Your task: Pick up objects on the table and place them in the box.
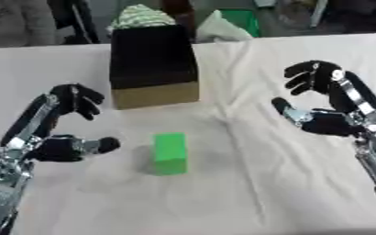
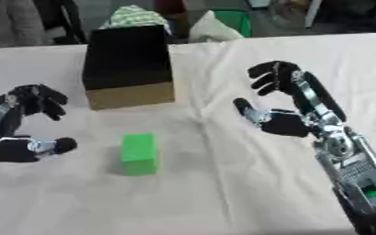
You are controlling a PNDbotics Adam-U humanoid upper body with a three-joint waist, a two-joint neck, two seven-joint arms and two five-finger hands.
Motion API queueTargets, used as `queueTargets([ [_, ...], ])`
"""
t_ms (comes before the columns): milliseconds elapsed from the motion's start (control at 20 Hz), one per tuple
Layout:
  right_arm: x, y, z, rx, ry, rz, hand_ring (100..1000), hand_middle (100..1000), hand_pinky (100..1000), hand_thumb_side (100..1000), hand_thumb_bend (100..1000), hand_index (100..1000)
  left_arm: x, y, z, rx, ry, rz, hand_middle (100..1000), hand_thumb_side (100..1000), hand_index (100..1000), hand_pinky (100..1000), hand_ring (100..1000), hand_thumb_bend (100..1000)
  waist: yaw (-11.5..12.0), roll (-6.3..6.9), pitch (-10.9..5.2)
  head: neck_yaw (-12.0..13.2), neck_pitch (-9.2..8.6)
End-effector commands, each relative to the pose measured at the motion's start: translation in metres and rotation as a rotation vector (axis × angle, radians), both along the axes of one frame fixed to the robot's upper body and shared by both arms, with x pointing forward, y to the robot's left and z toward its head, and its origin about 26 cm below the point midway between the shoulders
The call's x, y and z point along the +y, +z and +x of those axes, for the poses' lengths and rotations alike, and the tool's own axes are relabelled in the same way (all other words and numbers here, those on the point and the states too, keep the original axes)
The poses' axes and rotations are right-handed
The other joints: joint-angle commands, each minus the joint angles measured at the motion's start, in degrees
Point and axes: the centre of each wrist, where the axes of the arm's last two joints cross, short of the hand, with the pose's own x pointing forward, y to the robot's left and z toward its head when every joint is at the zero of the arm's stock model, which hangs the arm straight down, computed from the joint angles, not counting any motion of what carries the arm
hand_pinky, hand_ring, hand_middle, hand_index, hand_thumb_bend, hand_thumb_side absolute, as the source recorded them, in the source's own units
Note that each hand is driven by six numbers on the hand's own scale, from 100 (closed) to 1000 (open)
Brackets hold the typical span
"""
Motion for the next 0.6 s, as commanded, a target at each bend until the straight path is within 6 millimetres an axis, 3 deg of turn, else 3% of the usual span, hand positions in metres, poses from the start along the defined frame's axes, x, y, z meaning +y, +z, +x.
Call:
queueTargets([
  [50, -0.001, 0.007, 0.000, -0.019, 0.008, -0.007, 653, 663, 617, 167, 388, 738, -0.004, 0.006, 0.006, -0.003, -0.041, 0.069, 604, 415, 692, 565, 587, 979, -0.23, -0.19, -0.88, 0.20, -0.36],
  [550, 0.000, 0.008, 0.000, -0.019, 0.012, -0.004, 652, 663, 617, 173, 385, 738, -0.036, -0.006, 0.024, 0.036, -0.095, 0.168, 600, 405, 690, 564, 585, 974, -1.08, -0.16, -0.93, 0.35, -0.39],
  [600, 0.000, 0.007, 0.000, -0.018, 0.012, -0.004, 652, 663, 617, 175, 380, 738, -0.039, -0.008, 0.025, 0.038, -0.105, 0.178, 598, 362, 689, 564, 584, 1000, -1.18, -0.14, -0.93, 0.33, -0.37],
])
